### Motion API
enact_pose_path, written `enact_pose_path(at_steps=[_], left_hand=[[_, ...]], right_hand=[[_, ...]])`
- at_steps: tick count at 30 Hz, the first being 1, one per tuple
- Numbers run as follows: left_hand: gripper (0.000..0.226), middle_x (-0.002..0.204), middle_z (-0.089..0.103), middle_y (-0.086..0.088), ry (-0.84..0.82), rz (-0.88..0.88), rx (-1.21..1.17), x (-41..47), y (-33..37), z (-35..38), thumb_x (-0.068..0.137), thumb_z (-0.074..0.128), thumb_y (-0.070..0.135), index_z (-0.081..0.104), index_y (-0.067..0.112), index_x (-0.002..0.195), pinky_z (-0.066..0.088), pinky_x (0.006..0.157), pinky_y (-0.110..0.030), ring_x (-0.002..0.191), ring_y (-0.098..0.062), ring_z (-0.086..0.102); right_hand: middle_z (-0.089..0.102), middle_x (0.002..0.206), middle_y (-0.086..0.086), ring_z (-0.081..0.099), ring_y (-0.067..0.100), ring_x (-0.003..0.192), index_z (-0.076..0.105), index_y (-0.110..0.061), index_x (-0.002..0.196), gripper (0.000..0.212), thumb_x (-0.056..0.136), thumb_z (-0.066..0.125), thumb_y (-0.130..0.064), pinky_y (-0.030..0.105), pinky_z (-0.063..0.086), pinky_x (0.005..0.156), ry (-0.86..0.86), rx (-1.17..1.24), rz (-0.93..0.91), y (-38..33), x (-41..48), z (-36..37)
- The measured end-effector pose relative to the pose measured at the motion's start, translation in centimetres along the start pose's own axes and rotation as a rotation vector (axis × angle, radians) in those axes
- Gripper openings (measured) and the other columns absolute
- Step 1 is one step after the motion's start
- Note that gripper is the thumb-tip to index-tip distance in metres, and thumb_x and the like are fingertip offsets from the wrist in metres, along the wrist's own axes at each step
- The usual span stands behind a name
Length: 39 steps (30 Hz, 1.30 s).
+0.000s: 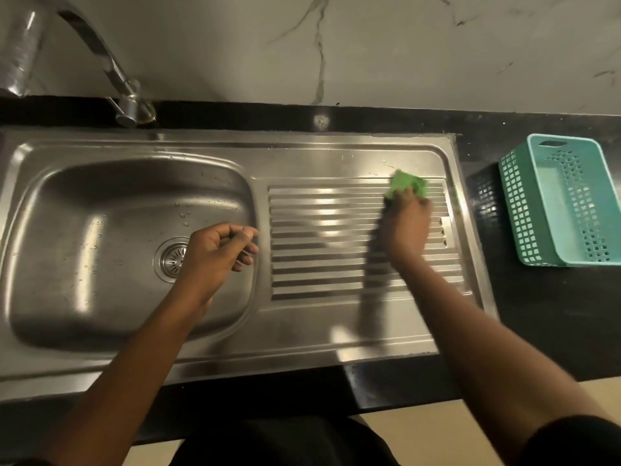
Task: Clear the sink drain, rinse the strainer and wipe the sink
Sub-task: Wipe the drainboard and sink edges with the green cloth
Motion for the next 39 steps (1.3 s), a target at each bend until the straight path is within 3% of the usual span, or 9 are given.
enact_pose_path(at_steps=[4,8,13,16,21,24,26,33,39], left_hand=[[0.017,0.082,0.079,-0.004,0.011,0.010,-0.012,0.0,0.2,-0.6,0.103,0.065,0.019,0.080,0.011,0.105,0.057,0.071,-0.032,0.075,-0.020,0.070],[0.018,0.086,0.078,-0.009,0.046,0.020,-0.019,0.0,0.6,-0.9,0.103,0.064,0.017,0.079,0.006,0.107,0.055,0.069,-0.029,0.077,-0.024,0.068],[0.020,0.090,0.077,-0.015,0.068,0.022,-0.024,0.1,0.3,-1.0,0.103,0.064,0.016,0.077,0.003,0.110,0.054,0.070,-0.032,0.080,-0.029,0.067],[0.021,0.094,0.077,-0.020,0.059,0.006,-0.053,0.0,0.0,-0.6,0.103,0.064,0.015,0.076,-0.001,0.109,0.053,0.070,-0.032,0.082,-0.031,0.066],[0.018,0.088,0.077,-0.014,0.055,-0.008,-0.072,0.2,0.0,-0.1,0.102,0.065,0.014,0.078,0.002,0.107,0.053,0.070,-0.033,0.080,-0.030,0.066],[0.018,0.085,0.078,-0.011,0.053,-0.003,-0.071,0.3,0.2,0.1,0.102,0.066,0.014,0.078,0.003,0.105,0.054,0.070,-0.033,0.078,-0.028,0.067],[0.016,0.081,0.078,-0.007,0.049,-0.007,-0.071,0.4,0.2,0.0,0.101,0.067,0.016,0.079,0.006,0.103,0.054,0.070,-0.033,0.077,-0.026,0.068],[0.016,0.084,0.080,-0.007,0.058,-0.004,-0.061,0.4,-0.7,-1.1,0.101,0.067,0.018,0.079,0.009,0.104,0.056,0.072,-0.035,0.077,-0.024,0.070],[0.016,0.086,0.076,-0.016,0.066,-0.014,-0.066,0.1,-1.4,-1.3,0.102,0.065,0.012,0.077,0.002,0.105,0.052,0.069,-0.034,0.079,-0.033,0.066]], right_hand=[[0.067,0.138,0.007,0.056,0.030,0.129,0.064,-0.017,0.128,0.042,0.091,0.049,-0.007,0.036,0.038,0.113,-0.103,0.035,-0.289,-11.4,-5.9,3.4],[0.053,0.157,0.008,0.041,0.030,0.146,0.056,-0.014,0.146,0.052,0.095,0.054,-0.010,0.042,0.037,0.118,-0.257,0.033,-0.596,-20.6,-10.2,5.5],[0.052,0.158,0.008,0.046,0.033,0.144,0.056,-0.014,0.150,0.054,0.096,0.060,-0.011,0.045,0.043,0.112,-0.287,-0.023,-0.857,-19.9,-9.7,5.5],[0.056,0.155,0.010,0.053,0.036,0.140,0.059,-0.014,0.148,0.052,0.096,0.062,-0.011,0.044,0.044,0.112,-0.244,-0.040,-0.798,-14.3,-6.3,4.4],[0.059,0.151,0.012,0.051,0.039,0.139,0.060,-0.016,0.146,0.053,0.094,0.071,-0.010,0.049,0.049,0.111,-0.147,-0.085,-0.418,-1.1,1.0,0.3],[0.071,0.123,0.025,0.065,0.043,0.112,0.070,-0.016,0.131,0.039,0.095,0.055,-0.012,0.047,0.056,0.093,-0.106,-0.090,-0.210,4.0,5.4,-2.2],[0.070,0.112,0.028,0.063,0.043,0.108,0.070,-0.015,0.125,0.036,0.100,0.045,-0.011,0.047,0.055,0.089,0.000,-0.052,-0.079,5.1,7.0,-3.6],[0.064,0.131,0.017,0.056,0.035,0.124,0.067,-0.007,0.128,0.030,0.107,0.046,-0.014,0.044,0.045,0.107,0.046,0.153,0.096,-1.0,5.0,0.3],[0.054,0.154,0.007,0.043,0.027,0.148,0.062,-0.017,0.140,0.044,0.098,0.055,-0.004,0.043,0.036,0.124,-0.162,0.203,-0.375,-17.4,-2.7,5.1]])
Point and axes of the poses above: each hand's wrist, its own x-axis towards the middle knuckle, its own z-axis out of the palm, y = z × x, the point moved 8 cm from there along x, towards the middle knuckle
